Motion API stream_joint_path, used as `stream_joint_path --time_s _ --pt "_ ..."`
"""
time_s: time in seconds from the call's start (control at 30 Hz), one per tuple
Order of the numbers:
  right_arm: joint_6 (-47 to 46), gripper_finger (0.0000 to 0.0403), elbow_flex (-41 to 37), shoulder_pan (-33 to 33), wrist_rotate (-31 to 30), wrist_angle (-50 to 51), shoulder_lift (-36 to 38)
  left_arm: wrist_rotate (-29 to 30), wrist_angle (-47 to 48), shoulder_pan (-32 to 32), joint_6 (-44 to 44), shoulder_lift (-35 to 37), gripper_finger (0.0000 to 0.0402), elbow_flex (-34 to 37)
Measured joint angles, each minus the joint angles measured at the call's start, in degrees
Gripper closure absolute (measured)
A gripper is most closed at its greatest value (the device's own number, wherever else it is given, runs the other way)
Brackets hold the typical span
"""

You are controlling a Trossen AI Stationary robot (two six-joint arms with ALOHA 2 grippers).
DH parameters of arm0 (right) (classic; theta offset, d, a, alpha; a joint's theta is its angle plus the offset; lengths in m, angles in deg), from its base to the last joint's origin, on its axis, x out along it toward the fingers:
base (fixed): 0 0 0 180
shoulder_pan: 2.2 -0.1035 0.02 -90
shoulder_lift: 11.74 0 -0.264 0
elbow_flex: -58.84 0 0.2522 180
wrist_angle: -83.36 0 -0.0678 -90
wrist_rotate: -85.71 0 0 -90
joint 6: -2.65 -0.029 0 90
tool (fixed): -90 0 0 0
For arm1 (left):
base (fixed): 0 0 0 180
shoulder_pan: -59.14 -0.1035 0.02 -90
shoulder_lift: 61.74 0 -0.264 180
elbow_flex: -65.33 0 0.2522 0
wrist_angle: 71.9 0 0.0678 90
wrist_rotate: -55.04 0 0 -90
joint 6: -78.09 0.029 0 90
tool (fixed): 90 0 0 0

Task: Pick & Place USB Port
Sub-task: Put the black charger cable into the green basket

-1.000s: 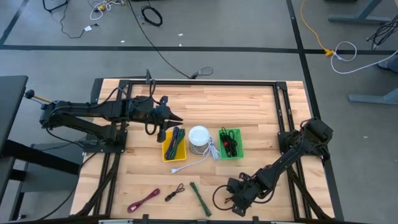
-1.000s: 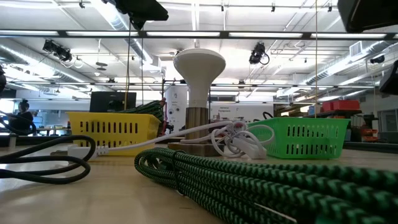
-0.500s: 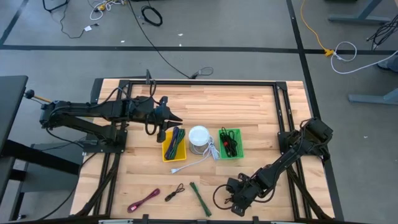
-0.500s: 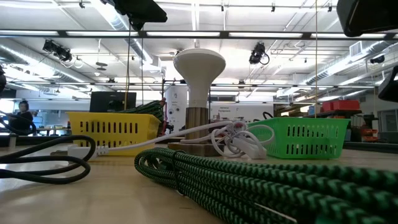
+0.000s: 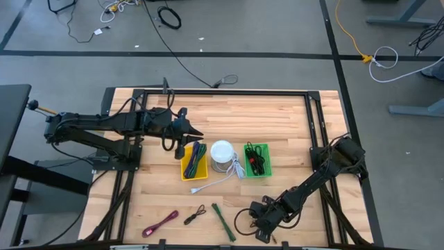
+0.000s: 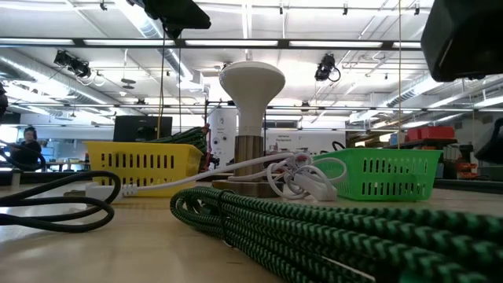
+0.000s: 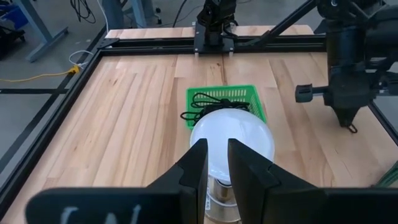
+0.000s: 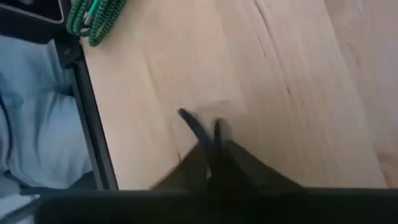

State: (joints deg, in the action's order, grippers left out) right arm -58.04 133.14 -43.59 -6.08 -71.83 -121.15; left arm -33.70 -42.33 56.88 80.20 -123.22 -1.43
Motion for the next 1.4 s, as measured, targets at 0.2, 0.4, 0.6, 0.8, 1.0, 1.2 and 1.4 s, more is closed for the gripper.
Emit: stream_joint_path --time_s 0.2,0.4,0.6,0.8,1.0,1.2,1.4 --pt "2.2 0.0397 -0.07 0.43 -0.74 -0.54 0.71 0.0 0.49 0.0 0.02 0.0 0.0333 0.0" --pt "6.73 0.04 -0.09 3.76 -1.3 4.01 4.07 0.01 0.4 0.0 0.04 0.0 0.0333 0.0" --pt "13.33 0.0401 -0.07 7.79 -5.6 9.68 13.05 0.0 0.61 0.0 0.04 0.0 0.0333 0.0" --pt "12.94 0.0402 -0.07 11.64 -20.39 17.71 21.58 0.01 0.8 0.0 0.06 0.0 0.0333 0.0" --pt "14.99 0.0402 -0.05 17.16 -27.18 18.33 22.79 0.02 0.86 0.0 0.5 0.0 0.0333 0.0" --pt "11.61 0.0403 -0.05 23.99 -33.17 22.15 21.79 0.02 1.43 0.0 0.52 0.0 0.0333 0.0" --pt "7.77 0.0403 -1.14 27.11 -33.3 23.55 21.38 0.02 3.48 0.0 0.55 0.0 0.0333 0.0"
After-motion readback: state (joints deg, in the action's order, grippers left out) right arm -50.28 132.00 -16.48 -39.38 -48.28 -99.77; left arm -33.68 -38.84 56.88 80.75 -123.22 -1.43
